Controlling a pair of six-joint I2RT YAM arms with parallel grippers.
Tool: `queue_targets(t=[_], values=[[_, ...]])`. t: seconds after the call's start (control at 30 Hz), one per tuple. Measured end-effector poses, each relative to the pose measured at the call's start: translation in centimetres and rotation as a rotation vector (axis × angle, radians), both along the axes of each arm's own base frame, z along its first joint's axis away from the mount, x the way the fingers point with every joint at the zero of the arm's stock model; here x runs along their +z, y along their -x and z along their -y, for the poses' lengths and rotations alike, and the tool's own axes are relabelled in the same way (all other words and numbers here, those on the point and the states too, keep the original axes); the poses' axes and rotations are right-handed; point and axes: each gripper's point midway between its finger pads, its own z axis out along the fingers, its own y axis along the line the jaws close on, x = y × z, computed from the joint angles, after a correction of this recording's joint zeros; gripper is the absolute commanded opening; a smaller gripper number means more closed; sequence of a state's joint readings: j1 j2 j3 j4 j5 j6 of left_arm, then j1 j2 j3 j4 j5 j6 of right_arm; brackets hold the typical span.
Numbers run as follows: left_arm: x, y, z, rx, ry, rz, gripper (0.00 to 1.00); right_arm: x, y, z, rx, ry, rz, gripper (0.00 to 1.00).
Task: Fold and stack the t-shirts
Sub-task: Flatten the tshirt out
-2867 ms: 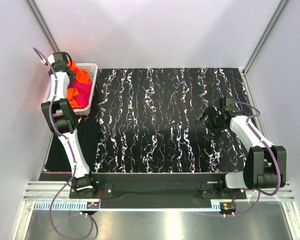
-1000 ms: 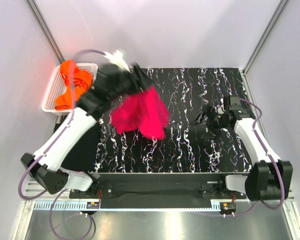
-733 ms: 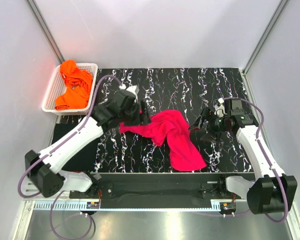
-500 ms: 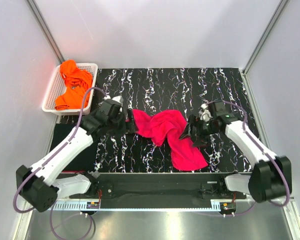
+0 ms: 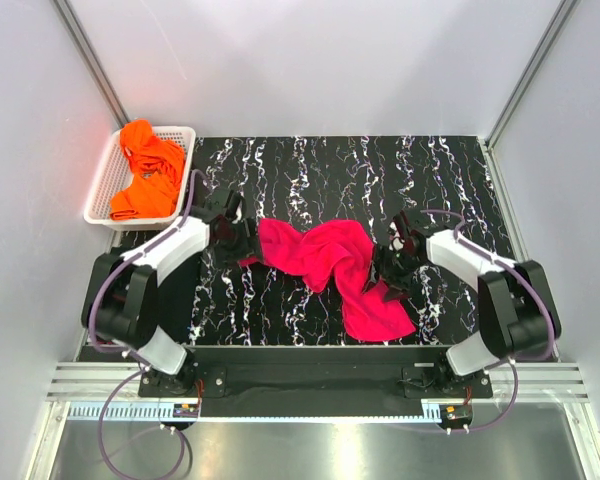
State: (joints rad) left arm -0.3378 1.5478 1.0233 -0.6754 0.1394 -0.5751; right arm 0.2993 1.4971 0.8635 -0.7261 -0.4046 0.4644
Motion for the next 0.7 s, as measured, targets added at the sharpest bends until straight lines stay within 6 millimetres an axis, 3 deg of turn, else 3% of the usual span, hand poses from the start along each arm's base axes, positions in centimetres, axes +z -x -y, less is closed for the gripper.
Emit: queue_targets(t=[0.2,0.27,0.43,0.47,0.53,0.57,0.67,0.7], values=[[-1.2,-2.6,0.8,0.003,0.03,-0.021,0.74,-1.3,-1.3,-0.3,0.005,0.02,-0.037,0.69],[-1.7,-2.9,1.1,-0.003,0.038,-0.036,0.68,-1.4,-2.4,-0.4,0.004,0.03,-0.025,0.68],[-1.8,-3.8,1.7,-0.017,0.055,-0.042,0.49,-1.5,-4.9,-0.5,0.004,0.058,0.014,0.54],[-1.7,-4.1,1.8,-0.02,0.059,-0.038,0.37,-1.5,-5.2,-0.5,0.003,0.063,0.019,0.42],[-1.4,-4.7,2.0,-0.026,0.068,-0.028,0.19,-1.7,-5.7,-0.4,0.009,0.075,0.025,0.3],[-1.4,-5.0,2.0,-0.028,0.07,-0.026,0.0,-1.9,-5.9,-0.4,0.008,0.082,0.025,0.2],[-1.3,-5.7,2.0,-0.034,0.07,-0.019,0.0,-2.1,-6.0,0.0,0.009,0.103,0.025,0.0],[-1.2,-5.9,2.0,-0.035,0.069,-0.015,0.0,-2.1,-6.1,0.2,0.007,0.117,0.028,0.0]])
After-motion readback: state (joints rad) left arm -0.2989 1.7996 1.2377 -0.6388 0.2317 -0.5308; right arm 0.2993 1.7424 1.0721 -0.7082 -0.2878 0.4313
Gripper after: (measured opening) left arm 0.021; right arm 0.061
